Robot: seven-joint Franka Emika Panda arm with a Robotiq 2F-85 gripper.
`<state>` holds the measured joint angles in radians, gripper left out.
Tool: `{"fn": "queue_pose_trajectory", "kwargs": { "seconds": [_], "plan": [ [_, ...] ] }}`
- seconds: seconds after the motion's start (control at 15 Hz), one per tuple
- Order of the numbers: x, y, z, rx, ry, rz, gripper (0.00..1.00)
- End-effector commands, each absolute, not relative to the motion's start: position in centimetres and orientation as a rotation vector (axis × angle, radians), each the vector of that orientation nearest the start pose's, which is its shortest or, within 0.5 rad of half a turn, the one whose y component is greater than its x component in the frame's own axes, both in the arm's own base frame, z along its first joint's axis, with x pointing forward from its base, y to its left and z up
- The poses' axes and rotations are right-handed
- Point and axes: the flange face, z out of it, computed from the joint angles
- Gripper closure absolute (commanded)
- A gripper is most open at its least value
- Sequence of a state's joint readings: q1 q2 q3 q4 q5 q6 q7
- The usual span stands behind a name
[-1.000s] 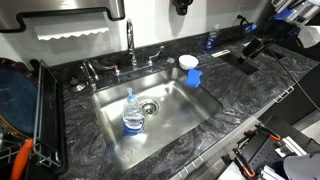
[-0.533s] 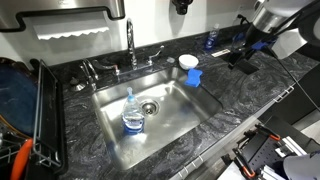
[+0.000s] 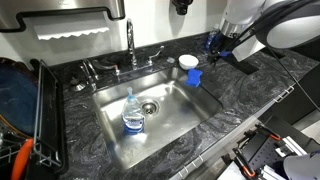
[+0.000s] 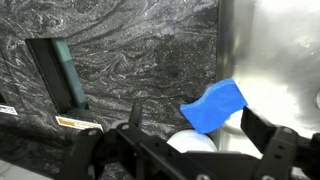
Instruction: Move the sponge the sponge to the right
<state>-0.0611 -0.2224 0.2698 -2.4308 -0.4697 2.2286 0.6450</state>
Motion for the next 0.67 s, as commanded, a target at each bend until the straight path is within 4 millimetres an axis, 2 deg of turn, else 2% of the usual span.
{"fn": "queue_pose_trajectory", "kwargs": {
  "seconds": [0.0, 0.4, 0.47, 0.53, 0.6],
  "plan": [
    [48.4, 9.8, 37.4, -3.569, 0.279, -0.302, 0.00],
    [50.8, 13.7, 34.2, -3.624, 0.223, -0.339, 0.00],
    [50.9, 14.4, 33.5, -3.641, 0.167, -0.334, 0.00],
    [49.8, 13.6, 34.5, -3.602, 0.193, -0.350, 0.00],
    [50.0, 14.1, 34.0, -3.609, 0.176, -0.347, 0.00]
  ]
}}
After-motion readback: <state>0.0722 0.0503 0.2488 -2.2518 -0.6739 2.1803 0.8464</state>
